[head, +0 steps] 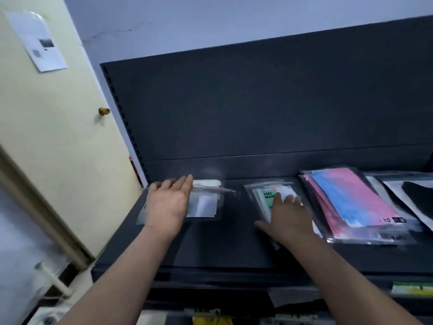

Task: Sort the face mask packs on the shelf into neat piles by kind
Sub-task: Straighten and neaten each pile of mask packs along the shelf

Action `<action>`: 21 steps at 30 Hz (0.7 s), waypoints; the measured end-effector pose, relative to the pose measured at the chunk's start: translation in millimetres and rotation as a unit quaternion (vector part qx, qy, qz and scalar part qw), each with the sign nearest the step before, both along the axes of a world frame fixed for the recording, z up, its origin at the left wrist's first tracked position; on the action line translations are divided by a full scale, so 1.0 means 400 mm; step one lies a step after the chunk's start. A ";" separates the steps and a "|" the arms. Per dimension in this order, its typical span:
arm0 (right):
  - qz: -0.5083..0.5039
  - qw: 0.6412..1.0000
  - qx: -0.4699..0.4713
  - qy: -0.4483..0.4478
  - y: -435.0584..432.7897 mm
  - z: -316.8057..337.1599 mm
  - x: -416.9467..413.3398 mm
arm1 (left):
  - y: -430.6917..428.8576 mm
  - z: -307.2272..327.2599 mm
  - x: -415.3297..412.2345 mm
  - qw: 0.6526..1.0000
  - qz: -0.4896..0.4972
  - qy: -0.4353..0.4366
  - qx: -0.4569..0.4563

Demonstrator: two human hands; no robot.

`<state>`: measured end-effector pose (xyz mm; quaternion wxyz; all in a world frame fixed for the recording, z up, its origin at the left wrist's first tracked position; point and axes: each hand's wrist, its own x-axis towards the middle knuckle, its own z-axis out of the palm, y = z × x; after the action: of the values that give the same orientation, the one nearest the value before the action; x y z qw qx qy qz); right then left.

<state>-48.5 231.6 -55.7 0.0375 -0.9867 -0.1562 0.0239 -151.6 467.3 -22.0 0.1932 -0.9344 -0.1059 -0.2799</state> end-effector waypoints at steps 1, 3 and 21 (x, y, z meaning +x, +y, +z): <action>-0.002 1.000 0.000 0.017 0.008 -0.001 0.000 | 0.005 0.003 -0.018 1.000 0.006 -0.001 0.003; -0.017 0.998 0.024 0.064 0.018 0.000 -0.003 | 0.014 -0.011 -0.040 0.998 0.001 0.063 -0.013; 0.126 0.947 0.130 -0.265 0.144 0.088 -0.146 | 0.094 -0.099 -0.078 0.948 0.022 0.261 -0.182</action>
<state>-106.8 289.1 -20.5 0.1196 -0.9163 -0.2851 -0.2544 -182.9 504.9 -61.7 0.0471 -0.9915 -0.1213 0.0024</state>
